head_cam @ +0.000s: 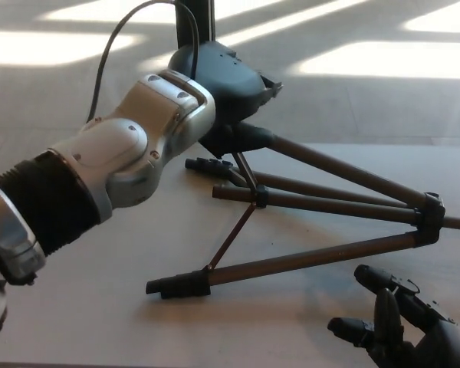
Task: Use both hands of the robot to pick up the tripod lying in the middle of the desk and make it stand upright on the desk
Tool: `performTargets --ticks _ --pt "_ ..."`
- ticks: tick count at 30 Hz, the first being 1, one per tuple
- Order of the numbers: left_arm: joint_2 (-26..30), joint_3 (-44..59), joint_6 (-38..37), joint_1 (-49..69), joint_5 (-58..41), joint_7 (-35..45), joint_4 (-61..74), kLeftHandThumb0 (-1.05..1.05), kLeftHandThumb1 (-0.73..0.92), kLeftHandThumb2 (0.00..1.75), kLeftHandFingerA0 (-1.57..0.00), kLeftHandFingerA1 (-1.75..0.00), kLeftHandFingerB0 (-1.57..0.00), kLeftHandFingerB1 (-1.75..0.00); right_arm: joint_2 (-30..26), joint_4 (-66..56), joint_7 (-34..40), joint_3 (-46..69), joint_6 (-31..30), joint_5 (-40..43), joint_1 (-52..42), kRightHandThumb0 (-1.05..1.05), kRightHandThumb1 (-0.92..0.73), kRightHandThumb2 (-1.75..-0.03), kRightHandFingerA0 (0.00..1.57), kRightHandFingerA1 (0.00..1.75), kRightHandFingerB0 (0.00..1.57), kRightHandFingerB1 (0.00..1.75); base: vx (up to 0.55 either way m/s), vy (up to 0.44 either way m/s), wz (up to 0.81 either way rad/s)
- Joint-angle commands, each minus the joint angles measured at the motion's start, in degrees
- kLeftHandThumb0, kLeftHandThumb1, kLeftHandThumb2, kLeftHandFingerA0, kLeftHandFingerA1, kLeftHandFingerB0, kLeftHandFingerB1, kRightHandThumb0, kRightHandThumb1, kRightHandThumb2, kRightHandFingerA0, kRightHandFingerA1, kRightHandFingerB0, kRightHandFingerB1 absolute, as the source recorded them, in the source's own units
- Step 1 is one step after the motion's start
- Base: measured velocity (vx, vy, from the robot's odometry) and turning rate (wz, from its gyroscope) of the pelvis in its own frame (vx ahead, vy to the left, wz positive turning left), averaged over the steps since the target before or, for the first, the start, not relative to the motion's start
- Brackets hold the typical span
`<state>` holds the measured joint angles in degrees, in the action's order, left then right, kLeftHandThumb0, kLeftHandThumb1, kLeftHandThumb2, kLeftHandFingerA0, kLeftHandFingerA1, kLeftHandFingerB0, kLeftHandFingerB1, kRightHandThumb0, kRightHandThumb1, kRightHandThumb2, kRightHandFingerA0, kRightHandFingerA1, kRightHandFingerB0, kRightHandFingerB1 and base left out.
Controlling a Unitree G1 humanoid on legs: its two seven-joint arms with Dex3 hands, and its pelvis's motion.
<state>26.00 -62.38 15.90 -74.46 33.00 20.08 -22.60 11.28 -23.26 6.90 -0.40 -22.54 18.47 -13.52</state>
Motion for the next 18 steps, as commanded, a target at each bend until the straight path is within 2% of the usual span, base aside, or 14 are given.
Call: performTargets --ticks 1,2,3,4,6,7,8,11,12,14,15,16,17,18 --pt "-4.8 -7.8 -0.1 -5.6 21.7 -5.4 -9.5 -1.0 0.58 1.02 0.0 -0.1 -0.13 -0.04 5.3 -2.5 4.4 -0.1 -1.3 2.2 -4.7 -0.77 -0.69 -0.61 0.77 0.99 0.71 0.62 0.0 0.0 0.0" --pt "-5.5 -7.6 0.6 -5.4 21.3 -5.4 -9.9 -0.95 0.55 1.01 -0.01 -0.15 -0.11 -0.12 5.4 -2.3 4.3 -0.2 -0.9 2.2 -4.7 -0.77 -0.68 -0.62 0.78 1.0 0.71 0.62 0.0 0.0 0.0" --pt "-6.1 -7.1 1.1 -4.7 20.9 -6.2 -10.1 -0.93 0.53 0.99 0.0 -0.16 -0.11 -0.19 5.3 -2.2 4.0 -0.4 -0.7 2.4 -4.9 -0.69 -0.54 -1.03 0.78 0.95 0.68 0.69 0.0 0.0 0.0" --pt "-6.5 -6.7 1.4 -4.3 20.4 -6.5 -10.1 -0.93 0.53 0.99 0.0 -0.16 -0.11 -0.19 5.3 -2.2 3.8 -0.4 -0.6 2.6 -5.0 -0.69 -0.54 -1.03 0.78 0.95 0.68 0.69 0.0 0.0 0.0" --pt "-8.1 -6.2 2.4 -3.3 20.3 -7.6 -10.6 -0.94 0.53 1.0 0.0 -0.19 -0.11 -0.18 5.3 -2.0 3.7 -0.4 -0.3 2.7 -5.2 -0.76 -0.69 -0.61 0.76 1.0 0.73 0.63 0.0 0.0 0.0" --pt "-8.7 -5.8 2.7 -2.6 20.5 -9.4 -10.8 -1.0 0.62 0.66 0.0 -0.45 -0.01 -0.38 5.2 -2.1 4.0 -0.5 -0.7 2.6 -5.1 -0.77 -0.68 -0.62 0.77 0.99 0.73 0.63 0.0 0.0 0.0" --pt "-9.9 -4.8 2.7 -1.6 19.7 -11.5 -11.2 -0.92 0.54 0.98 -0.02 -0.28 -0.1 -0.25 5.1 -2.3 4.3 -0.6 -1.1 2.5 -5.0 -0.77 -0.69 -0.61 0.77 1.0 0.73 0.64 0.0 0.0 0.0" --pt "-11.9 -4.0 3.0 -0.8 19.8 -12.8 -12.1 -0.93 0.54 0.99 -0.02 -0.28 -0.11 -0.18 4.8 -2.3 4.3 -0.8 -1.1 2.5 -4.8 -0.77 -0.68 -0.61 0.77 0.99 0.74 0.63 0.0 0.0 0.0" --pt "-12.5 -3.8 2.9 -0.7 19.9 -13.4 -12.5 -0.92 0.54 0.99 -0.02 -0.31 -0.11 -0.19 4.7 -2.3 4.4 -0.9 -1.1 2.3 -4.7 -0.7 -0.53 -1.02 0.82 0.96 0.7 0.7 0.0 0.0 0.0" --pt "-13.6 -3.1 2.8 -0.4 20.3 -14.1 -12.7 -0.97 0.57 0.99 -0.05 -0.33 -0.07 -0.16 4.3 -2.1 4.3 -0.9 -1.2 2.2 -4.2 -0.72 -0.53 -1.02 0.82 0.96 0.7 0.7 0.0 0.0 0.0" --pt "-14.3 -2.4 1.6 -0.2 20.0 -16.3 -13.2 -0.92 0.64 0.6 -0.04 -0.5 -0.07 -0.34 4.3 -2.1 4.4 -0.5 -1.7 2.7 -4.0 -0.72 -0.53 -1.02 0.83 0.97 0.7 0.7 0.0 0.0 0.0" --pt "-14.5 -2.1 1.5 -0.1 20.2 -16.4 -13.4 -0.92 0.64 0.6 -0.04 -0.5 -0.07 -0.34 4.2 -2.2 4.5 -0.6 -1.7 2.7 -4.0 -0.72 -0.53 -1.02 0.83 0.97 0.7 0.7 0.0 0.0 0.0" --pt "-15.5 -1.6 1.1 -0.3 19.9 -17.3 -14.3 -0.41 0.23 0.92 -0.02 -0.53 0.0 -0.51 3.9 -2.1 4.0 -0.7 -1.5 2.7 -4.1 -0.72 -0.53 -1.02 0.79 0.95 0.67 0.69 0.0 0.0 0.0" --pt "-16.2 -1.1 0.9 -0.3 19.8 -18.2 -14.9 -0.41 0.23 0.92 -0.02 -0.53 0.0 -0.51 3.5 -2.0 3.5 -0.9 -1.4 2.7 -4.2 -0.72 -0.53 -1.02 0.79 0.95 0.67 0.69 0.0 0.0 0.0"
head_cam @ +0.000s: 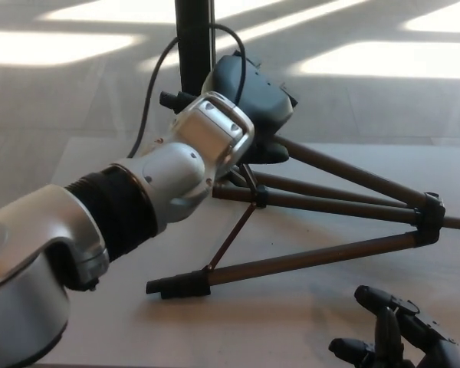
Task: Use both hands of the robot to pick up the tripod lying in the middle of the desk and make it stand upright on the desk
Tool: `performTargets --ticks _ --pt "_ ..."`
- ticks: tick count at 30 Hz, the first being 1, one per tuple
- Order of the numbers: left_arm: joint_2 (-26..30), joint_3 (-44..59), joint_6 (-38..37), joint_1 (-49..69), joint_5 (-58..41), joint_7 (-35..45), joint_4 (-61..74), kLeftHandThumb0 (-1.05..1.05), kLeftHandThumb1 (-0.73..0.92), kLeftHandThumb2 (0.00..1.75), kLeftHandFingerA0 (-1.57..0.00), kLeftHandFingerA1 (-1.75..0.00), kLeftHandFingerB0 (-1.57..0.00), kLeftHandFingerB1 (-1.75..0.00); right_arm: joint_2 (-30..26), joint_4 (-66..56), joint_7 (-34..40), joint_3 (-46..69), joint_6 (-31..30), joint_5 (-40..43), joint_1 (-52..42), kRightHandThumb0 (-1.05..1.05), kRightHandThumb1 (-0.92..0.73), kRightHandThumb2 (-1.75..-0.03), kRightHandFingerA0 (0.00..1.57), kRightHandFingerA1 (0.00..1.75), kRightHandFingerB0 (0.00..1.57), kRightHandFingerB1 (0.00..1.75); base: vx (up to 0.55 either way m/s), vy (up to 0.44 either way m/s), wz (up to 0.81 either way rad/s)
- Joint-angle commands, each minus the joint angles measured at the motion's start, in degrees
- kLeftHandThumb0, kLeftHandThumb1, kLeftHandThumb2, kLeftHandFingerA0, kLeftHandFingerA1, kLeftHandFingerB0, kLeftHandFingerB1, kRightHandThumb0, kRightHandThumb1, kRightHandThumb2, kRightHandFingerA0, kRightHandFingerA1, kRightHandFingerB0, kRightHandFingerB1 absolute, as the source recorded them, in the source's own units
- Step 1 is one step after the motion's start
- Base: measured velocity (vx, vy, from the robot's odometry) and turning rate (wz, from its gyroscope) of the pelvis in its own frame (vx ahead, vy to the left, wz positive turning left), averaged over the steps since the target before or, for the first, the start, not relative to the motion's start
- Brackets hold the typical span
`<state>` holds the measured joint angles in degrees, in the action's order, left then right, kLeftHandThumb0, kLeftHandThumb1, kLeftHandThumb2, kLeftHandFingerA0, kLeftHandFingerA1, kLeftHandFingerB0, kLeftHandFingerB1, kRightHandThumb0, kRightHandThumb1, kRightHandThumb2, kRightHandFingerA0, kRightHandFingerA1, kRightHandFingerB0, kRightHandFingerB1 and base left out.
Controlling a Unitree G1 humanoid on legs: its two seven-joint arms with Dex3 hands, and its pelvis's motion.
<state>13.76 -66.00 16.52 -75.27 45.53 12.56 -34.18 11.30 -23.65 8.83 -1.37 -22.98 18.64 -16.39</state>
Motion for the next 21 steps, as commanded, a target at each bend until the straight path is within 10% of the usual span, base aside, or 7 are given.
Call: performTargets --ticks 1,2,4,15,17,19,21 --pt "-4.0 2.8 0.2 0.6 7.6 -10.7 -3.4 -0.41 0.23 0.92 -0.02 -0.53 0.0 -0.51 3.4 -1.6 1.6 0.0 -1.0 2.5 -1.3 -0.72 -0.53 -1.02 0.79 0.95 0.67 0.69 0.0 0.0 0.0" --pt "-4.8 3.0 0.0 0.3 7.8 -11.3 -4.4 -0.88 0.64 0.61 -0.16 -0.48 -0.13 -0.33 4.0 -1.4 2.2 0.0 -0.6 2.2 -1.3 -0.78 -0.68 -0.61 0.78 0.96 0.72 0.61 0.0 0.0 0.0" --pt "-5.6 1.8 -0.3 -0.6 10.0 -12.3 -6.2 -0.87 0.64 0.6 -0.23 -0.44 -0.17 -0.3 4.0 -1.1 2.1 -0.1 -0.4 2.3 -1.0 -0.73 -0.53 -1.01 0.79 0.94 0.7 0.68 0.0 0.0 0.0" --pt "3.8 -4.7 0.1 0.5 20.5 5.2 -1.1 -0.95 0.56 0.89 0.0 -0.03 -0.11 -0.23 3.1 -2.4 2.5 0.6 -2.2 3.8 0.7 -0.73 -0.53 -1.02 0.76 0.95 0.65 0.68 0.0 0.0 0.0" --pt "3.9 -4.6 0.2 0.4 20.6 7.4 -1.5 -0.97 0.55 0.97 0.0 -0.13 -0.12 -0.23 3.1 -2.0 2.7 0.4 -1.5 3.3 0.8 -0.78 -0.68 -0.61 0.74 0.99 0.71 0.61 0.0 0.0 0.0" --pt "3.5 -4.0 1.0 0.9 20.6 9.1 -1.6 -0.98 0.67 0.6 0.0 0.0 -0.04 -0.33 3.0 -2.0 2.6 0.4 -1.5 3.5 0.7 -0.78 -0.69 -0.62 0.74 0.99 0.69 0.6 0.0 0.0 0.0" --pt "2.7 -3.3 1.3 0.4 20.0 13.8 -1.7 -1.0 0.54 1.01 0.0 -0.18 -0.04 -0.08 2.8 -1.8 2.5 0.0 -1.1 3.1 0.8 -0.79 -0.69 -0.62 0.74 0.98 0.69 0.59 0.0 0.0 0.0"
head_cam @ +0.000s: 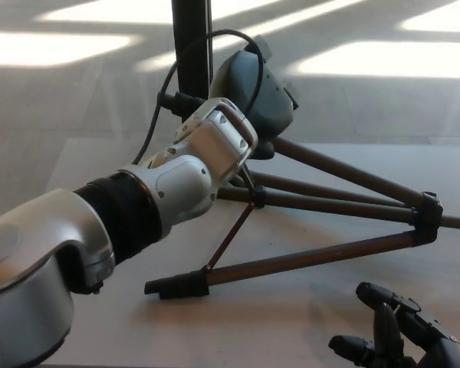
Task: Use both hands of the robot to pick up the tripod lying in the middle of the desk and make it stand upright on the desk
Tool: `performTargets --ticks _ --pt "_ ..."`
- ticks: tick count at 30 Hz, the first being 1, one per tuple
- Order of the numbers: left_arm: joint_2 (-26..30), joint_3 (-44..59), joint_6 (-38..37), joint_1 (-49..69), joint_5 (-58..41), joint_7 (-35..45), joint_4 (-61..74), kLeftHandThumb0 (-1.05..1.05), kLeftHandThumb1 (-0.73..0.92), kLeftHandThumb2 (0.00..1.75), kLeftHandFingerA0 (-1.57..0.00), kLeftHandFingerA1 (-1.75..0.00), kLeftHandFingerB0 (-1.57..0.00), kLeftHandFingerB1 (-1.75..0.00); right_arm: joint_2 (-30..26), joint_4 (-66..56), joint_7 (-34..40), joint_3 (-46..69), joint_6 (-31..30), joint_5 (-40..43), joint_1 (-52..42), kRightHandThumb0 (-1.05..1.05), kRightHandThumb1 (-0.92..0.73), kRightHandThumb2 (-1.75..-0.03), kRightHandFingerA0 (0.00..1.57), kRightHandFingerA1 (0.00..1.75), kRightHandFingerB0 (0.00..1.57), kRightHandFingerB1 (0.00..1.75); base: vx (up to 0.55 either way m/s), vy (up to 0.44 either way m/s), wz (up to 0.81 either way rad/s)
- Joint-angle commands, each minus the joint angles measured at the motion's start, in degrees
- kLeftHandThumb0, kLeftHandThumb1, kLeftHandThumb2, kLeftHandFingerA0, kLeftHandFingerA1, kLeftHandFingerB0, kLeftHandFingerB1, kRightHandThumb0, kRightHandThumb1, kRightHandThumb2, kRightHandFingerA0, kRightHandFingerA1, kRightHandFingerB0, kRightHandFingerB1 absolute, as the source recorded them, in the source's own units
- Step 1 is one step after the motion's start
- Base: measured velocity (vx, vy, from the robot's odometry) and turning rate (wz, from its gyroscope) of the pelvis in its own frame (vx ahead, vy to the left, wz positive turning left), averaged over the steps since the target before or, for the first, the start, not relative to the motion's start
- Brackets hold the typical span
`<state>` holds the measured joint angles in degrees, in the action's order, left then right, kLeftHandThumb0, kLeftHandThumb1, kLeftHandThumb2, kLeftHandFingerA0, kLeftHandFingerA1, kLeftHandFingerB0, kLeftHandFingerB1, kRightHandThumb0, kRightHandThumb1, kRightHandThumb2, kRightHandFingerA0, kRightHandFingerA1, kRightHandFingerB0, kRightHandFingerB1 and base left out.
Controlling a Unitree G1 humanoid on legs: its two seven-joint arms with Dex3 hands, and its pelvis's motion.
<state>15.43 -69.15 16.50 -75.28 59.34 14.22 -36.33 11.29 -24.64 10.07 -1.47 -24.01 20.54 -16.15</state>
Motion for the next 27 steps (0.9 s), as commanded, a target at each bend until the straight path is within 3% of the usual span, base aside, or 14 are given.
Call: performTargets --ticks 1,2,3,4,8,13,15,17,19,20,24,25,26,27 --pt "1.2 0.0 1.3 0.5 6.4 12.3 0.6 -1.0 0.54 1.01 0.0 -0.18 -0.04 -0.08 2.8 -0.7 1.3 0.0 -0.1 1.2 0.7 -0.79 -0.69 -0.62 0.74 0.98 0.69 0.59 0.0 0.0 0.0" --pt "0.0 1.5 1.7 0.4 4.0 15.8 0.2 -1.0 0.54 1.02 0.0 -0.17 -0.07 -0.07 3.0 -0.7 1.6 0.1 -0.5 1.5 0.8 -0.79 -0.68 -0.62 0.72 0.98 0.69 0.59 0.0 0.0 0.0" --pt "-0.2 2.0 1.3 0.2 3.1 18.4 0.3 -1.02 0.55 1.04 0.0 -0.14 0.0 -0.04 3.1 -0.4 1.2 0.1 0.1 1.8 0.8 -0.74 -0.55 -1.03 0.74 0.94 0.63 0.66 0.0 0.0 0.0" --pt "-0.7 1.9 1.0 -0.2 2.9 19.8 -0.1 -1.05 0.57 1.06 0.0 -0.1 0.0 -0.03 3.2 -0.6 1.5 0.0 -0.2 1.6 0.8 -0.77 -0.68 -0.6 0.71 0.99 0.68 0.59 0.0 0.0 0.0" --pt "-0.6 2.2 0.4 0.7 3.2 20.3 1.1 -1.0 0.52 1.03 0.0 -0.09 0.0 -0.05 3.5 -0.8 2.3 -0.3 -0.4 1.2 1.3 -0.77 -0.68 -0.61 0.72 1.0 0.68 0.57 0.0 0.0 0.0" --pt "-0.9 5.4 -2.3 3.2 -0.3 18.4 2.9 -0.94 0.5 0.95 -0.12 -0.51 -0.08 -0.12 3.4 -1.5 3.1 0.0 -1.7 1.6 1.8 -0.77 -0.68 -0.6 0.7 0.99 0.65 0.55 0.0 0.0 0.0" --pt "-2.0 6.8 -2.2 4.8 -0.8 17.5 3.3 -0.92 0.62 0.6 -0.17 -0.47 -0.03 -0.31 3.4 -1.1 2.8 0.2 -1.3 2.0 1.7 -0.77 -0.67 -0.6 0.72 0.98 0.66 0.56 0.0 0.0 0.0" --pt "-3.4 8.7 -2.0 7.0 -0.2 15.9 3.7 -0.89 0.48 0.92 -0.12 -0.54 -0.05 -0.36 3.1 -0.9 2.8 0.0 -1.0 1.8 1.8 -0.82 -0.67 -0.62 0.73 0.98 0.67 0.56 0.0 0.0 0.0" --pt "-3.9 9.5 -2.5 7.8 0.5 14.6 3.8 -0.93 0.64 0.6 -0.16 -0.51 -0.07 -0.36 3.3 -0.5 2.9 0.0 -0.7 1.8 2.0 -0.77 -0.67 -0.61 0.74 0.99 0.67 0.57 0.0 0.0 0.0" --pt "-5.5 10.6 -2.3 9.0 0.2 12.8 2.9 -0.92 0.67 0.61 -0.16 -0.5 -0.09 -0.37 3.4 -0.7 3.2 -0.4 -0.5 1.5 1.6 -0.71 -0.53 -0.99 0.75 0.94 0.59 0.64 0.0 0.0 0.0" --pt "-5.6 11.6 -5.4 11.2 2.0 5.6 3.1 -0.81 0.65 0.59 -0.48 -0.58 -0.19 -0.39 4.3 -1.1 5.2 -0.3 -1.3 1.7 1.9 -0.73 -0.51 -0.98 0.78 0.94 0.63 0.64 0.0 0.0 0.0" --pt "-5.6 12.3 -6.0 12.0 1.7 3.9 3.2 -0.72 0.61 0.59 -0.62 -0.61 -0.24 -0.38 3.9 -1.2 5.1 -0.7 -1.0 1.3 1.8 -0.78 -0.68 -0.6 0.73 0.99 0.68 0.56 0.0 0.0 0.0" --pt "-5.7 12.4 -5.9 12.9 2.0 3.6 3.5 -0.39 0.59 0.58 -0.78 -1.18 -0.35 -0.38 3.9 -1.4 5.4 -0.7 -1.1 1.3 1.7 -0.75 -0.67 -0.6 0.73 0.98 0.68 0.55 0.0 0.0 0.0" --pt "-5.7 12.6 -5.9 13.3 2.2 3.4 3.6 -0.39 0.59 0.58 -0.78 -1.18 -0.35 -0.38 3.9 -1.4 5.6 -0.7 -1.1 1.4 1.6 -0.75 -0.67 -0.6 0.73 0.98 0.68 0.55 0.0 0.0 0.0"
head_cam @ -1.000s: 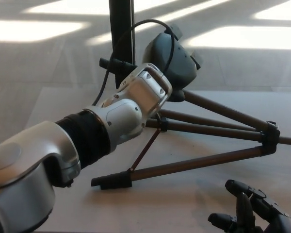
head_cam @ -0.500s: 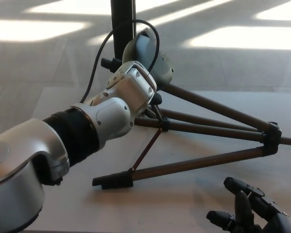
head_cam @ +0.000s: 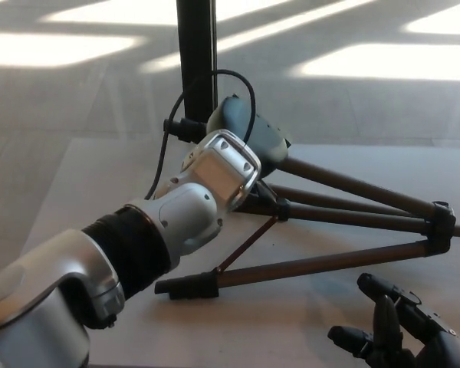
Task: Use both hands of the robot to pick up the tripod lying in the middle of the desk and make it stand upright on the desk
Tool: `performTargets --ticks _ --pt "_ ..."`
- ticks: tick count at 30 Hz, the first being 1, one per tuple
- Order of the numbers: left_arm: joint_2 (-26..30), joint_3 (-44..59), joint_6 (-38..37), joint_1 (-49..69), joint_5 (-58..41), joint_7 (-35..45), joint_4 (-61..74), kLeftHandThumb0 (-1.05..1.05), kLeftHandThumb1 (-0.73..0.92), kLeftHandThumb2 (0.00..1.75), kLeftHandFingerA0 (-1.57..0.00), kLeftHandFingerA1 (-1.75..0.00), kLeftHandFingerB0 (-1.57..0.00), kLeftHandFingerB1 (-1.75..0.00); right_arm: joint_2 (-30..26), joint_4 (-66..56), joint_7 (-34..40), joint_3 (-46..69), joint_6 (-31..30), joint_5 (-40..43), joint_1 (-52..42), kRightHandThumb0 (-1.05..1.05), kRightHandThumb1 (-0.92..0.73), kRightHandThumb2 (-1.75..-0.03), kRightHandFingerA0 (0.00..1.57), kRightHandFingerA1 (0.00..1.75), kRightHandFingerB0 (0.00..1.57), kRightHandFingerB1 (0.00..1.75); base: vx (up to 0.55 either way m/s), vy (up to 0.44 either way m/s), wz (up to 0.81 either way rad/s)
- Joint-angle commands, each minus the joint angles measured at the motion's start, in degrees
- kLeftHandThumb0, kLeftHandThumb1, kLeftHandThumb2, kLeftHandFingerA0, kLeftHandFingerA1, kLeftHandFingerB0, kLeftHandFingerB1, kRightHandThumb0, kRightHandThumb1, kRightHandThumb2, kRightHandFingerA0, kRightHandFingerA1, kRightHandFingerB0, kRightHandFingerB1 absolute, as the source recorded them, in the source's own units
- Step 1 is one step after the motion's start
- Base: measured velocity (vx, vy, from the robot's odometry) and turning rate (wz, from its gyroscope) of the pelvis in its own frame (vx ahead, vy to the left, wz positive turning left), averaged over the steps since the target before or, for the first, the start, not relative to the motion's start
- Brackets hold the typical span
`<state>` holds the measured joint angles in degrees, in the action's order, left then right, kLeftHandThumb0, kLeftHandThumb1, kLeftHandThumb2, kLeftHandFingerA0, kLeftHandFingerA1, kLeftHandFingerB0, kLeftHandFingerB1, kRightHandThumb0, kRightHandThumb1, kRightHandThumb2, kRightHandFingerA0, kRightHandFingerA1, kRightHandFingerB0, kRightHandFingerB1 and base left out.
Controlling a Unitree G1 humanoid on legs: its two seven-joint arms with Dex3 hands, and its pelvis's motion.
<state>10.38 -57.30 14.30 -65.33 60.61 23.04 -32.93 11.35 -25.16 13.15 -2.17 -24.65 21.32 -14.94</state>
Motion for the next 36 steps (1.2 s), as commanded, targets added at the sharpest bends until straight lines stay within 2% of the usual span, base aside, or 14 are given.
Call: performTargets --ticks 1,3,8,16,18,21,22,26,28,29,32,33,34,36 --pt "-0.7 0.8 -3.8 3.4 1.1 -5.4 0.2 -0.39 0.59 0.58 -0.78 -1.18 -0.35 -0.38 3.8 -0.9 2.6 -0.1 -0.5 0.6 0.4 -0.75 -0.67 -0.6 0.73 0.98 0.68 0.55 0.0 0.0 0.0" --pt "-0.4 1.5 -4.5 5.0 1.1 -8.3 -0.2 -0.25 0.59 0.63 -0.87 -1.55 -0.76 -0.66 3.6 -1.2 2.8 -0.1 -0.5 0.8 0.3 -0.72 -0.68 -0.6 0.72 1.01 0.67 0.55 0.0 0.0 0.0" --pt "2.2 3.1 -8.3 7.6 1.1 -15.7 -0.4 -0.31 0.64 0.61 -0.83 -1.56 -0.63 -0.56 3.0 -1.1 2.7 -0.3 -0.3 0.8 0.3 -0.71 -0.68 -0.61 0.7 0.99 0.65 0.54 0.0 0.0 0.0" --pt "2.6 5.5 -6.4 9.7 2.6 -23.2 -0.8 -0.45 0.8 0.66 -0.9 -1.72 -0.78 -1.35 3.5 -1.3 3.9 -0.2 -1.3 1.1 0.8 -0.71 -0.66 -0.6 0.77 1.02 0.69 0.55 0.0 0.0 0.0" --pt "2.7 5.0 -5.3 9.5 3.9 -22.6 -0.8 -0.51 0.58 1.01 -1.21 -1.38 -0.84 -1.09 3.2 -0.9 3.6 -0.2 -1.0 1.2 1.1 -0.71 -0.67 -0.6 0.74 1.0 0.68 0.55 0.0 0.0 0.0" --pt "2.8 4.7 -5.4 8.7 4.6 -20.8 -1.2 -0.46 0.73 0.67 -0.9 -1.73 -0.79 -1.11 2.8 -0.7 3.3 -0.2 -1.0 1.5 1.1 -0.71 -0.68 -0.6 0.72 0.99 0.69 0.53 0.0 0.0 0.0" --pt "3.6 4.0 -5.7 8.3 6.2 -22.9 -1.4 -0.53 0.55 0.99 -1.25 -1.41 -0.86 -1.13 2.5 -0.5 3.3 -0.2 -1.4 1.5 1.3 -0.68 -0.69 -0.6 0.72 1.01 0.69 0.54 0.0 0.0 0.0" --pt "4.9 5.8 -8.2 6.8 4.6 -23.7 -2.0 -0.45 0.48 0.93 -1.24 -1.39 -0.87 -1.08 3.4 0.7 4.8 0.0 -3.3 1.8 3.0 -0.68 -0.7 -0.61 0.7 0.99 0.64 0.56 0.0 0.0 0.0" --pt "5.1 7.1 -9.1 6.5 3.5 -24.5 -2.0 -0.4 0.69 0.68 -0.95 -1.74 -0.81 -1.4 5.4 1.6 6.1 1.6 -6.0 5.5 4.0 -0.76 -0.69 -0.61 0.51 0.82 0.48 0.49 0.0 0.0 0.0" --pt "5.4 7.7 -9.8 6.0 3.0 -23.4 -1.8 -0.45 0.54 1.0 -1.22 -1.36 -0.89 -1.11 6.5 2.7 6.8 3.2 -7.8 8.3 5.6 -0.8 -0.69 -0.61 0.38 0.79 0.37 0.49 0.0 0.0 0.0" --pt "5.6 8.6 -10.0 5.2 3.4 -23.5 -1.6 -0.41 0.76 0.7 -0.95 -1.72 -0.8 -1.27 8.6 5.6 7.7 5.7 -8.4 12.6 8.3 -0.83 -0.68 -0.61 0.16 0.74 0.23 0.46 0.0 0.0 0.0" --pt "5.7 8.8 -10.3 3.6 3.4 -21.8 -1.5 -0.44 0.66 0.65 -0.94 -1.72 -0.76 -1.08 9.1 7.2 7.6 6.0 -8.0 13.2 9.4 -0.85 -0.55 -0.93 0.08 0.63 0.14 0.53 0.0 0.0 0.0" --pt "5.6 8.8 -10.2 2.6 3.8 -21.3 -1.8 -0.46 0.56 1.02 -1.23 -1.35 -0.83 -1.05 9.3 8.4 7.7 6.5 -8.0 13.8 10.5 -0.87 -0.56 -0.96 0.04 0.59 0.14 0.53 0.0 0.0 0.0" --pt "5.8 8.3 -9.8 0.9 5.4 -22.3 -2.1 -0.47 0.54 0.99 -1.23 -1.36 -0.87 -1.08 9.2 10.6 7.6 7.7 -8.9 15.8 12.7 -0.87 -0.58 -0.97 0.03 0.58 0.12 0.55 0.0 0.0 0.0"
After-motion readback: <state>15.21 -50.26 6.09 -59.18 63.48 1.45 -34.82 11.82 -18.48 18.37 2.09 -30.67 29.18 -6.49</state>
